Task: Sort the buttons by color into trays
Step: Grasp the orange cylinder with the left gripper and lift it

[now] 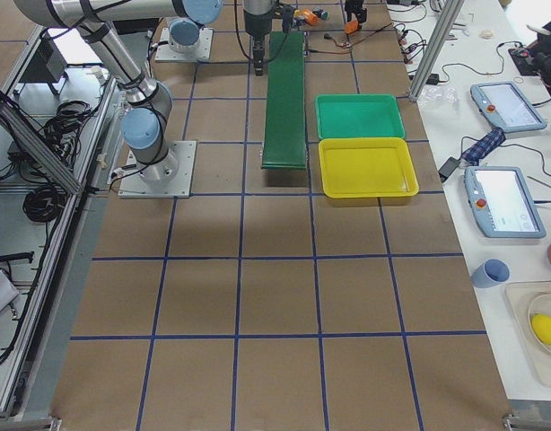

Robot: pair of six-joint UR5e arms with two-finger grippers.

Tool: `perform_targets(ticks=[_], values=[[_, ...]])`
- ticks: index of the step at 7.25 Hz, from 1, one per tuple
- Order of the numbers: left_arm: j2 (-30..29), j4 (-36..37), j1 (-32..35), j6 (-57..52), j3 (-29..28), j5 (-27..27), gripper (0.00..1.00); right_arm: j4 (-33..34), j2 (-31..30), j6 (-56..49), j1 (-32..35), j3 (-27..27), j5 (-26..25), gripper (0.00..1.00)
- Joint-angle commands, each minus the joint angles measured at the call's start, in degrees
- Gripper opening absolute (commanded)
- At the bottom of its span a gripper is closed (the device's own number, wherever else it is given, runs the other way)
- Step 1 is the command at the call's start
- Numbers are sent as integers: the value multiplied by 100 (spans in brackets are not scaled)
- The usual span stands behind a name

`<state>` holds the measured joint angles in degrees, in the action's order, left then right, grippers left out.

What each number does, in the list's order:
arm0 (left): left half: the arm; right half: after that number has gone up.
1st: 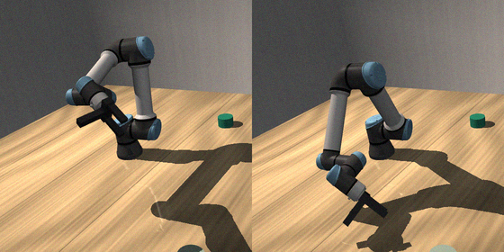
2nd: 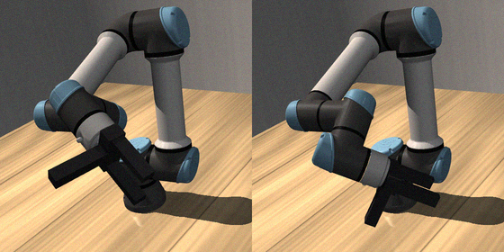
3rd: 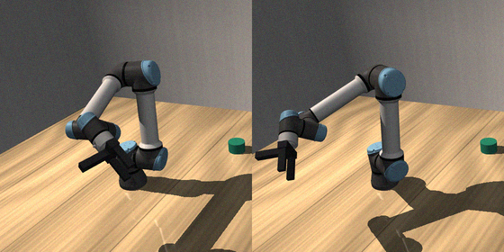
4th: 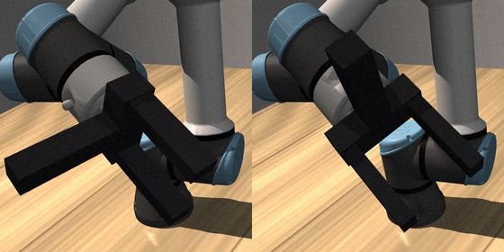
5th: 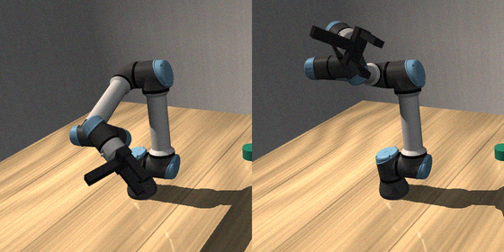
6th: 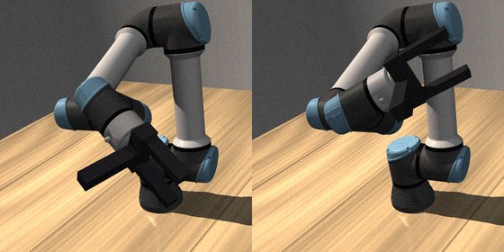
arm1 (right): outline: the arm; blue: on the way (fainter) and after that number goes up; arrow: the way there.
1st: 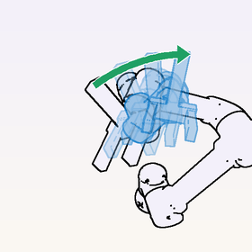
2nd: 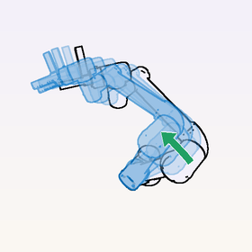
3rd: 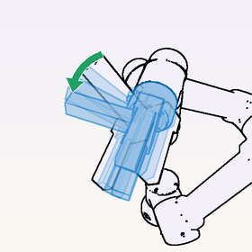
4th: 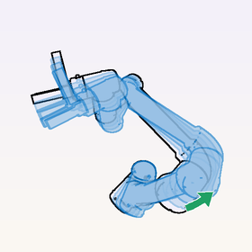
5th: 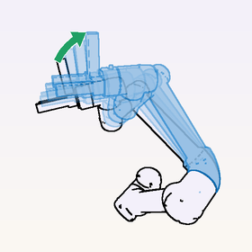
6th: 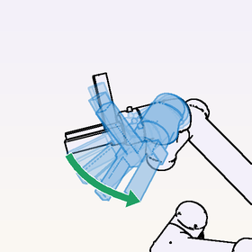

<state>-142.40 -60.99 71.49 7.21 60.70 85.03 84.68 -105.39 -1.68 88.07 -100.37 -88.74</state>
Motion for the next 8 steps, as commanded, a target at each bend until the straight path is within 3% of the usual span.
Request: perform_targets(ticks=[1, 2, 4, 5, 8], values=[[54, -427, 32, 148, -23, -38, 17, -13, -8, -8, 0, 0, 15, 100], [72, -492, 23, 271, -32, -48, 0, -22, -8, -25, 0, -9, -3, 100], [674, -1410, 75, 700, 80, -56, 0, -13, 1, -69, 0, -9, -20, 100], [1261, -1790, 76, 1286, 508, -39, 0, -4, -8, -43, 0, -9, 23, 100], [3160, -1864, 137, 3105, 2703, 66, 0, 22, -8, -26, 9, -9, 23, 100]])
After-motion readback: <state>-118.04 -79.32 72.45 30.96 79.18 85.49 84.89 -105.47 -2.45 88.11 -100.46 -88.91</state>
